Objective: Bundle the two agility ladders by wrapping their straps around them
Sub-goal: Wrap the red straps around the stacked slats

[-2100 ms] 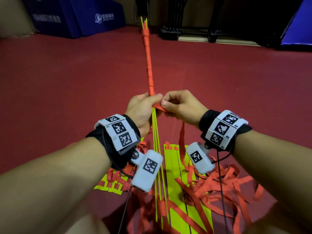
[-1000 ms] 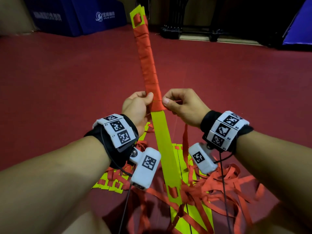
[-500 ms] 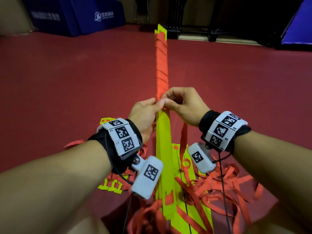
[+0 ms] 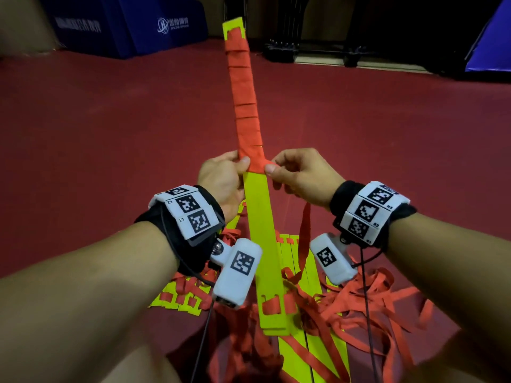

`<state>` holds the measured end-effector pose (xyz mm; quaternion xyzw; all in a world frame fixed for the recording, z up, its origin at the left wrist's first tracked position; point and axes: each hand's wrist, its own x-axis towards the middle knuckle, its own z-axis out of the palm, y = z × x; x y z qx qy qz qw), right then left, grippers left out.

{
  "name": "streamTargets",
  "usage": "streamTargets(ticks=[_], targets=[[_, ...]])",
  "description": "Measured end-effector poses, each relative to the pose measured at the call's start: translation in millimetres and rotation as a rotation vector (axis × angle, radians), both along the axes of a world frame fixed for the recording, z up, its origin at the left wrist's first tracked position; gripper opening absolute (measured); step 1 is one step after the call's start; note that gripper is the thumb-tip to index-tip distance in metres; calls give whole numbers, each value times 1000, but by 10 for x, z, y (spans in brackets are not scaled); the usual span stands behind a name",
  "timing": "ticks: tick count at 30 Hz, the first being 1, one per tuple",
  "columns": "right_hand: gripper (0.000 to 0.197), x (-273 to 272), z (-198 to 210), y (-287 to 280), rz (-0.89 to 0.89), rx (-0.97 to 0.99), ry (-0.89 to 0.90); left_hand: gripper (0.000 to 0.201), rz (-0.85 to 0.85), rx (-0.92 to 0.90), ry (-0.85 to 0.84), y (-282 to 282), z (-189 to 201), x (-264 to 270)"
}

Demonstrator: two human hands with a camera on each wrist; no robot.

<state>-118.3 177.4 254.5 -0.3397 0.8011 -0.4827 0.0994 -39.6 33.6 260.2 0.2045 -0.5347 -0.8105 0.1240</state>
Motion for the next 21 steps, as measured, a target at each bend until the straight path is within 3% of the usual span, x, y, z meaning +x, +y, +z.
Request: streamTargets(ticks=[9,16,21], targets=[[22,56,25,-45,19,-123,154,25,44,16,55,112,6,12],[25,19,6,-92,-13,-194,233,19,-23,9,25,238,46,52],[18,-37,10,-70,-50,-163,297,17,-103,-133,119,230,27,77]])
